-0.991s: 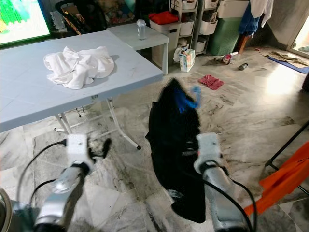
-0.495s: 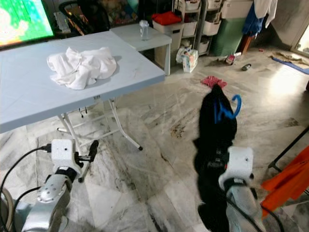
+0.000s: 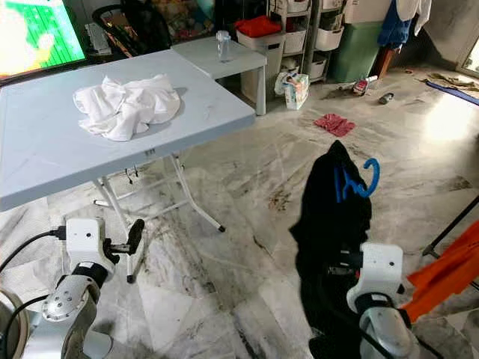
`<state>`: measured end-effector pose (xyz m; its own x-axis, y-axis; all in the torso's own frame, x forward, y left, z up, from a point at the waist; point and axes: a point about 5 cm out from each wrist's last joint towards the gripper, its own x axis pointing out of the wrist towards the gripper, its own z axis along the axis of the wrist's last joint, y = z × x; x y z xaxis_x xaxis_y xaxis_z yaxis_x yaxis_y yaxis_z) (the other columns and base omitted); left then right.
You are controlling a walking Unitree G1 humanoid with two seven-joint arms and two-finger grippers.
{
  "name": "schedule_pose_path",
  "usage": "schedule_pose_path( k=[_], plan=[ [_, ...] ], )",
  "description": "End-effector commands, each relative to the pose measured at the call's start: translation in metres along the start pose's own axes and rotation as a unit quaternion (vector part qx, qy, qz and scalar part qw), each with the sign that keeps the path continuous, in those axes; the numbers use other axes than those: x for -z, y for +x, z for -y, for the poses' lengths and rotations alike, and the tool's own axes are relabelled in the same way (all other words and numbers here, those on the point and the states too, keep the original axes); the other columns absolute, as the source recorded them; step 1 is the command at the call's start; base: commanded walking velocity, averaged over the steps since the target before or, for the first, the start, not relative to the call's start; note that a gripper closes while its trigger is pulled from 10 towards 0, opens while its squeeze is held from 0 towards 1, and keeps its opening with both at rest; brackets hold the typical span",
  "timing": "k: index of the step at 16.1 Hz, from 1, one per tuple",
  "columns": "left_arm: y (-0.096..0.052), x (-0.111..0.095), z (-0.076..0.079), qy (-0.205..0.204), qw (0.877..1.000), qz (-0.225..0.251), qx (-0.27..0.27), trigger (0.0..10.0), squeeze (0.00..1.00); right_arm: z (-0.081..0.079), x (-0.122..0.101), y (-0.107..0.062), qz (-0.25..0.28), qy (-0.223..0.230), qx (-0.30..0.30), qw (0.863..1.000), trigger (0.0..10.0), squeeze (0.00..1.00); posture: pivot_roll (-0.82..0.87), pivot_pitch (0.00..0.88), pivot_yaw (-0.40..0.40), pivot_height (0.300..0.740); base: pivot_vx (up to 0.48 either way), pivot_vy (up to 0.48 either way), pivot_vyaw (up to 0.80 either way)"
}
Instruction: Hang hanger
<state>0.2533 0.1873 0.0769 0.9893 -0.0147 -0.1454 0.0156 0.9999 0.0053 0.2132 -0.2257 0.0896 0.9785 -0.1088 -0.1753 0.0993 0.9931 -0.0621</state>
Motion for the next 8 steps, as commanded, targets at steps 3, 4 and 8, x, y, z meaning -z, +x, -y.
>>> schedule_pose_path(
  k=[3, 4, 8],
  plan=[
    [-0.0009, 0.0023, -0.0031, -0.004, 1.000, -0.005, -0.006, 10.0, 0.00, -0.0060, -0.0166, 0.0097, 0.032, 0.000, -0.012, 0.999, 10.0, 0.00, 0.01, 0.000, 0.007, 0.740, 0.000, 0.000, 0.00],
    [0.0000, 0.0027, -0.0030, -0.003, 1.000, -0.005, -0.006, 10.0, 0.00, -0.0074, -0.0168, 0.0106, 0.033, 0.000, -0.013, 0.999, 10.0, 0.00, 0.01, 0.000, 0.006, 0.740, 0.000, 0.000, 0.00],
    [0.0025, 0.0018, -0.0001, 0.001, 1.000, -0.003, 0.002, 10.0, 0.00, -0.0108, -0.0148, 0.0098, 0.030, 0.003, -0.017, 0.999, 10.0, 0.00, 0.00, 0.000, 0.007, 0.740, 0.000, 0.000, 0.00]
  ],
)
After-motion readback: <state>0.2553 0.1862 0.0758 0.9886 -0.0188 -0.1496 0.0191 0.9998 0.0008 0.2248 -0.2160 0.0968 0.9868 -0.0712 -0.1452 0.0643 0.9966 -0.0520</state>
